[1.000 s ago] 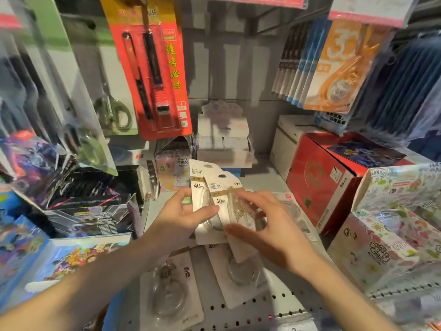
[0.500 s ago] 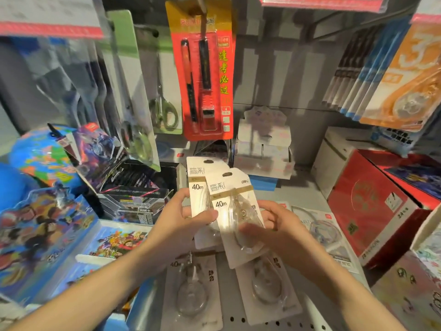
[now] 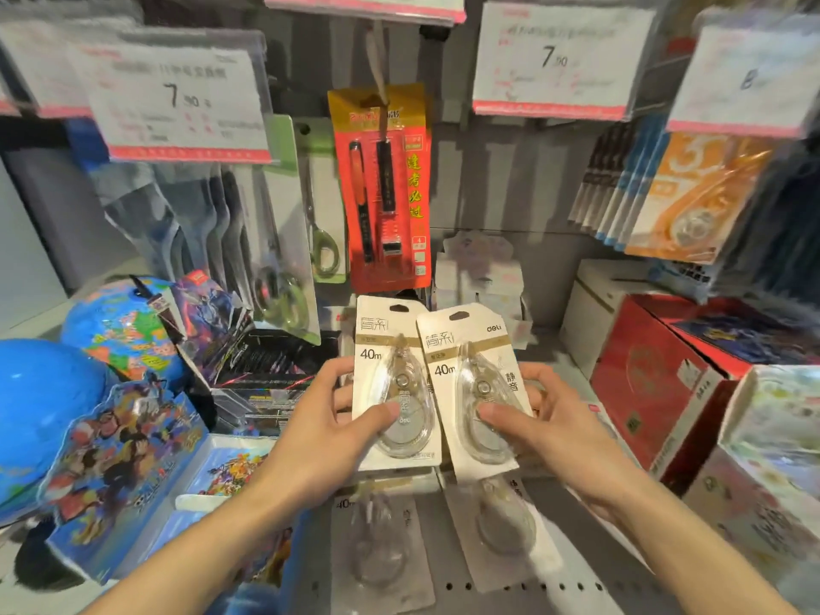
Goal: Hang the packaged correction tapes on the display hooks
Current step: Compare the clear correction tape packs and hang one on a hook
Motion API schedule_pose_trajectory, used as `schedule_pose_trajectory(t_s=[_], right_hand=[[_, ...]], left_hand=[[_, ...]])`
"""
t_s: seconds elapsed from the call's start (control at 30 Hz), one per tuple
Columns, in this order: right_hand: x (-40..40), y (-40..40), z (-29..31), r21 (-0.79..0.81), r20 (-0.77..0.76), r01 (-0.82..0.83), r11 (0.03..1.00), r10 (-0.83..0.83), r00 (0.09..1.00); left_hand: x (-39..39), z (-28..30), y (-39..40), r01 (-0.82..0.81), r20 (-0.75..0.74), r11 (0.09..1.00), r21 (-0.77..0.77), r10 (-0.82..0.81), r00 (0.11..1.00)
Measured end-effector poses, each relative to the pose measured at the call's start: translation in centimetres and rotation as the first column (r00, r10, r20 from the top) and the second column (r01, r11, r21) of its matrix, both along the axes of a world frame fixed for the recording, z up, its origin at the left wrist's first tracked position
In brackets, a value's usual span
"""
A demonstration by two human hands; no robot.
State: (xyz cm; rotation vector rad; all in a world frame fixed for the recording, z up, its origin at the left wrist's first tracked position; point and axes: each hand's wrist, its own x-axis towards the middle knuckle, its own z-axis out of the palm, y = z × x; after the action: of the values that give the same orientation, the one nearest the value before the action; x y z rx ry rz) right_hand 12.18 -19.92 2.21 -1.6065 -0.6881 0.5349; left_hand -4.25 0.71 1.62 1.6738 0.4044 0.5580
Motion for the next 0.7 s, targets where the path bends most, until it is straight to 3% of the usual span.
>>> schedule_pose_trajectory(t_s=[0.3, 0.47, 0.7], right_hand=[[-0.5, -5.6, 7.2, 0.075, 0.274, 0.082, 0.994, -0.100, 0.956], [0.6, -8.8, 11.0, 0.119, 0.383, 0.087, 0.989, -0.126, 0.915], [5.1, -15.9, 12.9, 0.073, 0.501, 0.030, 0.997, -0.063, 0.863]], left_hand=[[0.8, 4.8, -4.3, 0.111, 0.172, 0.986, 0.125, -0.131, 0.976], [1.6, 8.6, -7.4, 0.041, 0.235, 0.968, 0.248, -0.101, 0.967], [4.2, 11.8, -14.0, -0.070, 0.172, 0.907, 0.414, -0.002, 0.985]])
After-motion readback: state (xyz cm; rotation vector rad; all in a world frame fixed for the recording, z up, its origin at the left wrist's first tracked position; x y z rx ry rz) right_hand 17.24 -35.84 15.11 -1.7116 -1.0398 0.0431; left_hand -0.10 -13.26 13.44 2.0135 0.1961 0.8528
